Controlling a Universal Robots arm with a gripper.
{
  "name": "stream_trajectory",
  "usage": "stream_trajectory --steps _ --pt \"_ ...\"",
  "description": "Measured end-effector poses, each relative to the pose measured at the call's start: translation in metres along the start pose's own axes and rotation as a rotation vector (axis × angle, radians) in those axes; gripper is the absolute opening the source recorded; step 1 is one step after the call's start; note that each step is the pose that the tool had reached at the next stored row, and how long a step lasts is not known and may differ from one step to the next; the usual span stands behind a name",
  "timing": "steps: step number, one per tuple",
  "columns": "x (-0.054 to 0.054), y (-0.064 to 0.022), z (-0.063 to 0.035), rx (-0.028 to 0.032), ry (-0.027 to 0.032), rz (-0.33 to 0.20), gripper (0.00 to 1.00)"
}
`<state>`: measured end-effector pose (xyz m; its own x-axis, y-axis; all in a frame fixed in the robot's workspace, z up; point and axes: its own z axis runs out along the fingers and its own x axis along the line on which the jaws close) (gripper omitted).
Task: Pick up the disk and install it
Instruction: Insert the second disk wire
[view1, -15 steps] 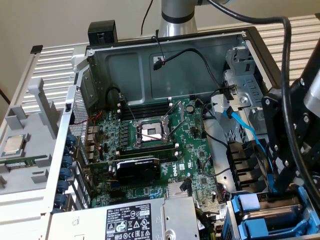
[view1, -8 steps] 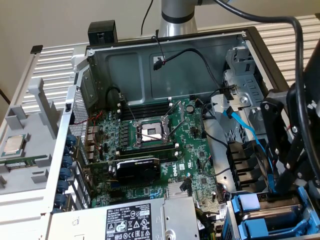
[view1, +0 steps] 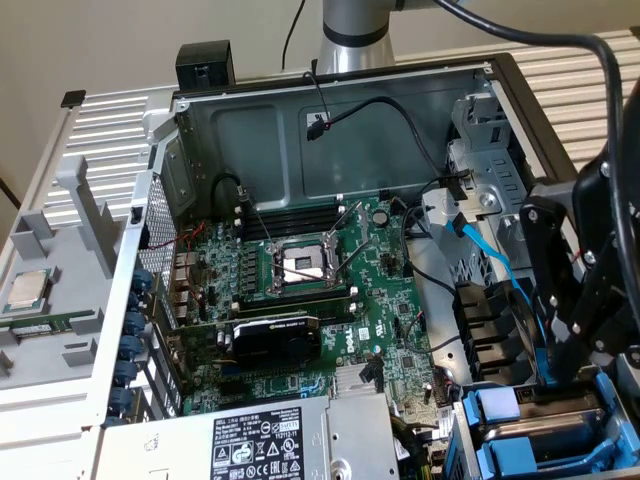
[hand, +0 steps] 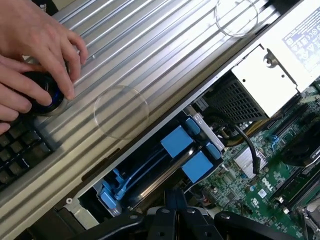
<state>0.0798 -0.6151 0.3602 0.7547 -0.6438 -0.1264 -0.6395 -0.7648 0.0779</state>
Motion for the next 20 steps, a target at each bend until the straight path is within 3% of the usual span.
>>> stream_trajectory --steps 3,9,20 --pt "0.0001 -0.0001 -0.0002 0.0088 -0.0073 -0.017 0.11" --pt "0.0 -0.0003 -0.0004 0.0199 -0.0166 -0.047 0.11" --pt "-0.0006 -0.0013 -0.0004 0.027 -0.0225 -0.099 0.11"
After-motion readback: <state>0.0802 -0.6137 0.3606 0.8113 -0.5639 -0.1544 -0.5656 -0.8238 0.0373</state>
